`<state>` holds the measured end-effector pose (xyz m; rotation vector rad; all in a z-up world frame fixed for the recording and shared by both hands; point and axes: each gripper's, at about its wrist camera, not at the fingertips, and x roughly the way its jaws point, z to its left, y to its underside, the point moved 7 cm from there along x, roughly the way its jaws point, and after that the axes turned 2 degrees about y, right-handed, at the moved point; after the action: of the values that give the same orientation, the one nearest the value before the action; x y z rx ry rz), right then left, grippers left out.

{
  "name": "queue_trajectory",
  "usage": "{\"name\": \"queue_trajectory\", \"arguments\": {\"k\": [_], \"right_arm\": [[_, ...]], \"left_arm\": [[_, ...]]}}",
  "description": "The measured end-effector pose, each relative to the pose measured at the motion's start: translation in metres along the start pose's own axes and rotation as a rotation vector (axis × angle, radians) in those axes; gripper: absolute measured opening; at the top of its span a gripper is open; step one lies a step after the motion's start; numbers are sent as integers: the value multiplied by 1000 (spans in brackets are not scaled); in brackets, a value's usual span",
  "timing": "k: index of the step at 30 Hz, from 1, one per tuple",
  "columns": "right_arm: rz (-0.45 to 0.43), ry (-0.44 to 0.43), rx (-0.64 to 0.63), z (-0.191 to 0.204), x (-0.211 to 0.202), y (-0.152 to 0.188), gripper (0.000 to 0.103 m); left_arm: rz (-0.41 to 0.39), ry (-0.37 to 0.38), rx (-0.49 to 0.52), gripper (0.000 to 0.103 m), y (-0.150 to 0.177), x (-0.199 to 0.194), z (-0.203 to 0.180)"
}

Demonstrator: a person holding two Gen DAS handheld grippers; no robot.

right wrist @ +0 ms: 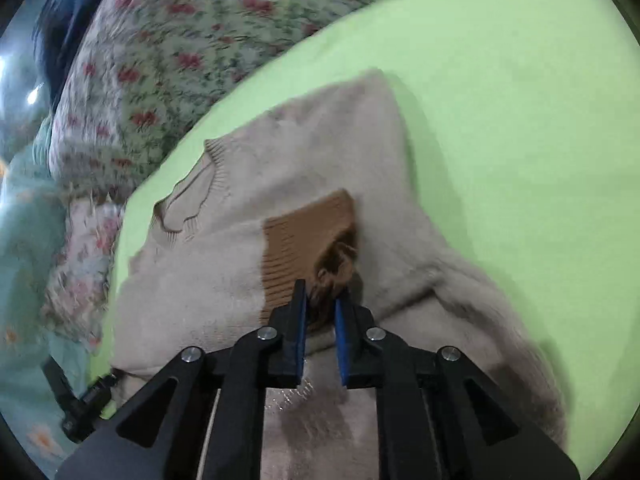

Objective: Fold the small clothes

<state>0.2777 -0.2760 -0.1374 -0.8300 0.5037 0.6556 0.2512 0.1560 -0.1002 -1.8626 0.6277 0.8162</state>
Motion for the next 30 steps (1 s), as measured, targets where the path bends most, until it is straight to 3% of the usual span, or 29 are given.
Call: {"name": "queue_trajectory", "arguments": {"k": [4,8,11,17,21,30], "right_arm": [[-60,12,0,-1,-32,3,20],[-81,-18,-37,6,-73,15,25],[-82,-41,-70,12,-100,34,37],[-35,-69,-94,7,-127,75,42],[-17,-67,-108,-1,-142,94,44],[5,-87,-121,-22,-174,119,48]], "left_arm": [[17,47,-26,46,-2,-1,4],[38,42,-13,46,5,-12,4],[45,40,20,44,21,-28,2],[75,133,72,47,69,-69,-4],[104,172,139,62,107,-92,-12],[162,277,165,70,173,-133,-7]]}}
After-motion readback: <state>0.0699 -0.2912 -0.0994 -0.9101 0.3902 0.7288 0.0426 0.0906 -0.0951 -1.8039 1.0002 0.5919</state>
